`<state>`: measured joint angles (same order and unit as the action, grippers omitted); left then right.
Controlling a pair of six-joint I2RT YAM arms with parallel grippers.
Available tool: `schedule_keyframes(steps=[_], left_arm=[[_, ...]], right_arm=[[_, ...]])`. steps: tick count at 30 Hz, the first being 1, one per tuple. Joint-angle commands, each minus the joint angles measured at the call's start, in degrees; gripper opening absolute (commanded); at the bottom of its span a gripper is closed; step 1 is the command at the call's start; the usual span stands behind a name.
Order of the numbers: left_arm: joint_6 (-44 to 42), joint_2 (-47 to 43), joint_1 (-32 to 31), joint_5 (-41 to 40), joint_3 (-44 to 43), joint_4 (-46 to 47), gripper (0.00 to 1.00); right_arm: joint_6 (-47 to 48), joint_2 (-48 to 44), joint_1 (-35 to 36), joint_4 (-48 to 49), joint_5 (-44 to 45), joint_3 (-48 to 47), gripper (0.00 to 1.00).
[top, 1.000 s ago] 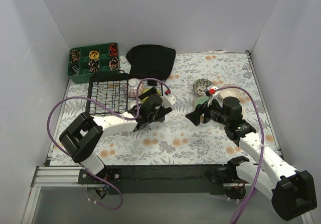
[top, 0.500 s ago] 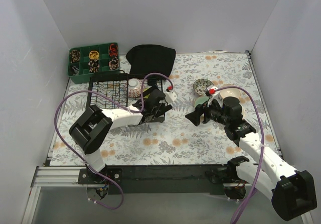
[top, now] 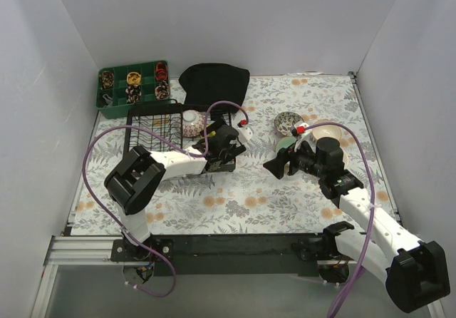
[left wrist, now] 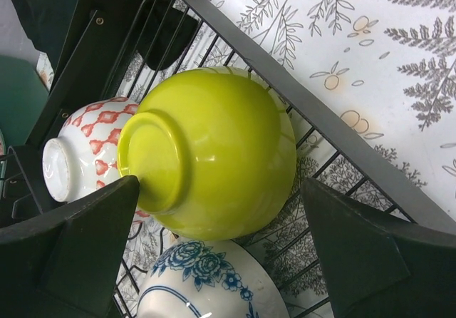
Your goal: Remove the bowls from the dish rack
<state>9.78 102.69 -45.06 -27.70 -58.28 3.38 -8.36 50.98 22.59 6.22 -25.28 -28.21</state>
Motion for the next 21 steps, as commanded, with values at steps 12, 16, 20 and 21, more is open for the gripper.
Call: schedule_keyframes(steps=[12,16,20,21], left_arm=[[5.0,-2.0,0.4,-3.1,1.1,-0.6,0.68],[5.3,-4.6,0.4,-3.4,0.8,-0.5,0.55],[6.6,-5.7,0.7,-2.6,0.5,-0.8,0.47],[7.1,-5.6,0.8,-2.3,0.5,-1.2,0.46]], right_arm=[[0.5,0.2,0.3,2.8,-0.4,0.8,0.84],[0.4,0.1,0.3,2.8,-0.3,0.7,0.83],[0.4,-0.1,0.3,2.7,-0.4,0.5,0.84],[0.4,-0.1,0.3,2.7,-0.4,0.5,0.83]])
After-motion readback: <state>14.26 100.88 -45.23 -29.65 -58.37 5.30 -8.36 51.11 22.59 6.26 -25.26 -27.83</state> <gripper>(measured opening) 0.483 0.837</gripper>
